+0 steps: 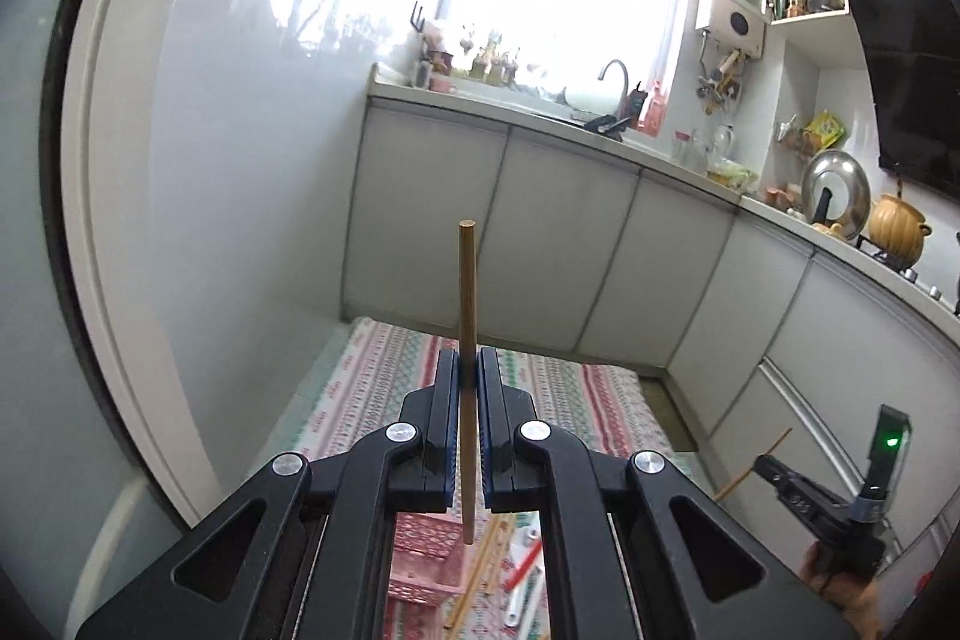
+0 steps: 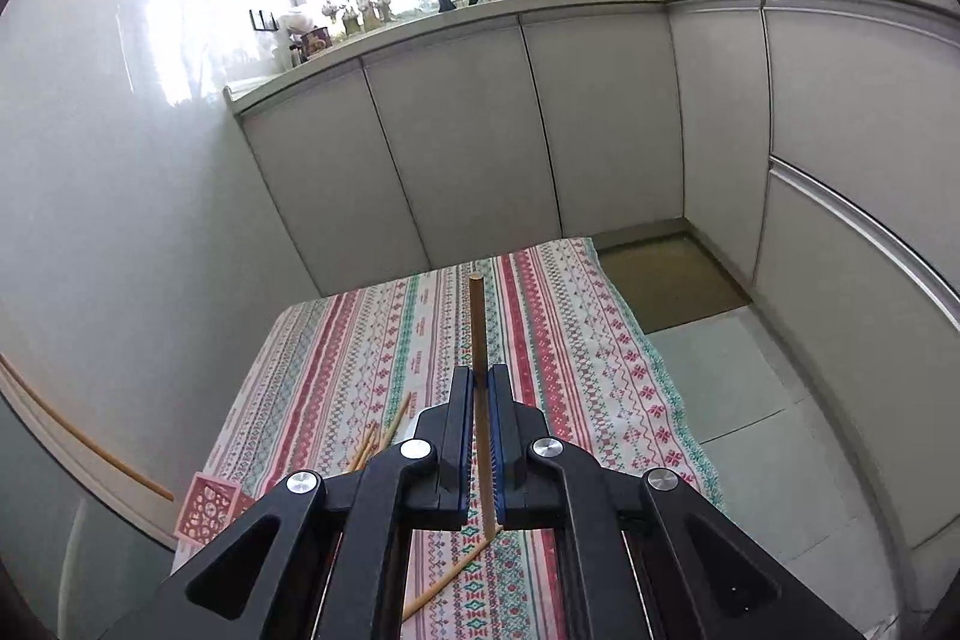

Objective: Organize utensils
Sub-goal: 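Lower the left tool's chopstick into the pink basket and open while right lifts its chopstick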

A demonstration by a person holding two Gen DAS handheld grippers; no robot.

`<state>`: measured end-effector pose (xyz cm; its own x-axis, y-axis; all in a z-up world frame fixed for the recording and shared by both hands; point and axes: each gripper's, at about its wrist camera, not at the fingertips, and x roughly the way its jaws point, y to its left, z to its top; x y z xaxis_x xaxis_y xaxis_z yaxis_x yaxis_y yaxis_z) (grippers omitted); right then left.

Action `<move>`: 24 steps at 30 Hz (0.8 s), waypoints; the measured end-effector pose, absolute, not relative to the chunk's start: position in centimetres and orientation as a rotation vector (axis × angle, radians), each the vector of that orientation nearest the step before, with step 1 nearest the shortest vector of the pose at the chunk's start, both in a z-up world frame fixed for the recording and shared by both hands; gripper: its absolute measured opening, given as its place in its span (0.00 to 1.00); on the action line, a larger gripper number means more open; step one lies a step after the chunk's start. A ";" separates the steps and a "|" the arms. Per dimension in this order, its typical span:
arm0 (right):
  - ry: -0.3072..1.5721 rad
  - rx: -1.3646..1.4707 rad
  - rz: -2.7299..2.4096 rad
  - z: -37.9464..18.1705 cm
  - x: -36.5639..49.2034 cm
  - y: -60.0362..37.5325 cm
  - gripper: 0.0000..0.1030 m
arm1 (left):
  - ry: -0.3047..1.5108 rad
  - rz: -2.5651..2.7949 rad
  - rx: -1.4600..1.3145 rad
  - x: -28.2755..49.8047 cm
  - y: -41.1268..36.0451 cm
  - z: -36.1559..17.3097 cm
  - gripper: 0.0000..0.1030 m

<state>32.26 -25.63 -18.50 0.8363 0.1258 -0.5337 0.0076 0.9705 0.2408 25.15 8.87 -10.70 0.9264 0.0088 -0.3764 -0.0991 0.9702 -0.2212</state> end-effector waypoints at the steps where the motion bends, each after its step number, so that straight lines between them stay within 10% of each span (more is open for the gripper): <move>1: 0.570 0.236 0.064 -18.3 32.1 -25.5 0.05 | 0.396 0.066 -0.245 25.5 9.4 -11.1 0.05; 24: 0.527 0.209 0.106 -17.1 31.1 -23.9 0.05 | 0.699 0.135 -0.207 34.0 11.2 -21.3 0.07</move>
